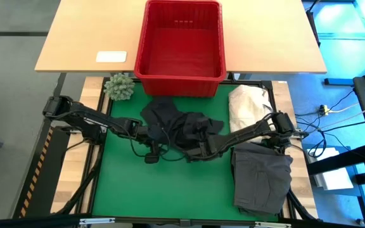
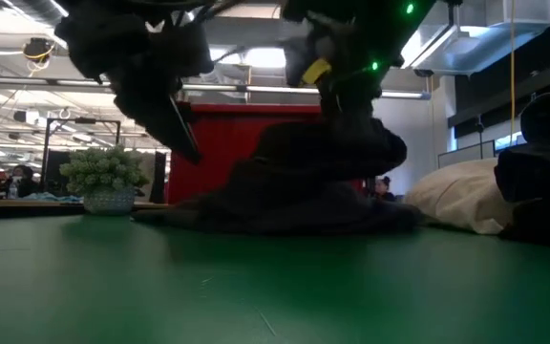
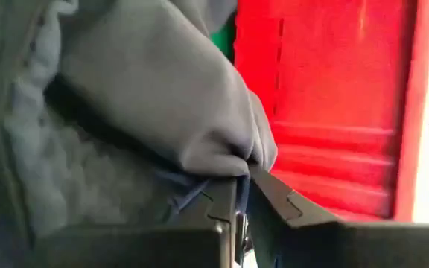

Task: Fold laundry
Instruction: Fold the gray short

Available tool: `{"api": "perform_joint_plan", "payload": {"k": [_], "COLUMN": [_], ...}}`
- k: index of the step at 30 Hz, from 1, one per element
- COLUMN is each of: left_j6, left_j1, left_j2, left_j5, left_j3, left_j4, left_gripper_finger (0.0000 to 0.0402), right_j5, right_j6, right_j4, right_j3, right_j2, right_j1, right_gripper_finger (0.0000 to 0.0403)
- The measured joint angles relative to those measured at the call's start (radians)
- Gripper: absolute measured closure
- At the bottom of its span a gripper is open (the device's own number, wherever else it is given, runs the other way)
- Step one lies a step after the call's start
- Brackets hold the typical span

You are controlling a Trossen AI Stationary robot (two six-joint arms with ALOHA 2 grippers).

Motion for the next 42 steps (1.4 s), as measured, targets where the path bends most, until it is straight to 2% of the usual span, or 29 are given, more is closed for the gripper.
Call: {"api": "perform_joint_plan", "payload": {"k": [7, 11, 19, 23, 27, 32, 37, 42], "left_j6": [0.000, 0.000, -0.006, -0.009, -0.010, -0.010, -0.011, -0.012], "left_j1": [-0.002, -0.002, -0.009, -0.023, -0.033, -0.033, -0.034, -0.033], "left_j2": [-0.045, -0.047, -0.047, -0.047, -0.047, -0.047, -0.046, -0.015], "left_j5": [-0.103, -0.127, -0.198, -0.276, -0.275, -0.274, -0.289, -0.300], "left_j3": [0.000, 0.000, 0.000, 0.000, 0.000, 0.000, 0.000, 0.000], "left_j4": [-0.001, -0.001, -0.001, 0.000, 0.019, 0.049, 0.056, 0.080], "left_gripper_finger": [0.0246, 0.0246, 0.0246, 0.0246, 0.0246, 0.0246, 0.0246, 0.0246], "right_j5": [-0.037, -0.120, -0.303, -0.432, -0.565, -0.693, -0.736, -0.732], "right_j6": [-0.084, -0.105, -0.098, -0.037, 0.038, 0.059, 0.060, 0.103], "right_j4": [0.044, 0.070, 0.146, 0.148, 0.138, 0.137, 0.086, 0.039], "right_j3": [0.045, 0.060, 0.059, 0.059, 0.058, 0.058, 0.057, 0.057], "right_j2": [0.000, 0.000, 0.000, 0.000, 0.003, 0.032, 0.071, 0.084], "right_j1": [0.050, 0.053, 0.054, 0.054, 0.054, 0.054, 0.054, 0.054], "right_gripper_finger": [0.0379, 0.0363, 0.0255, 0.0198, 0.0162, 0.0151, 0.0151, 0.0151]}}
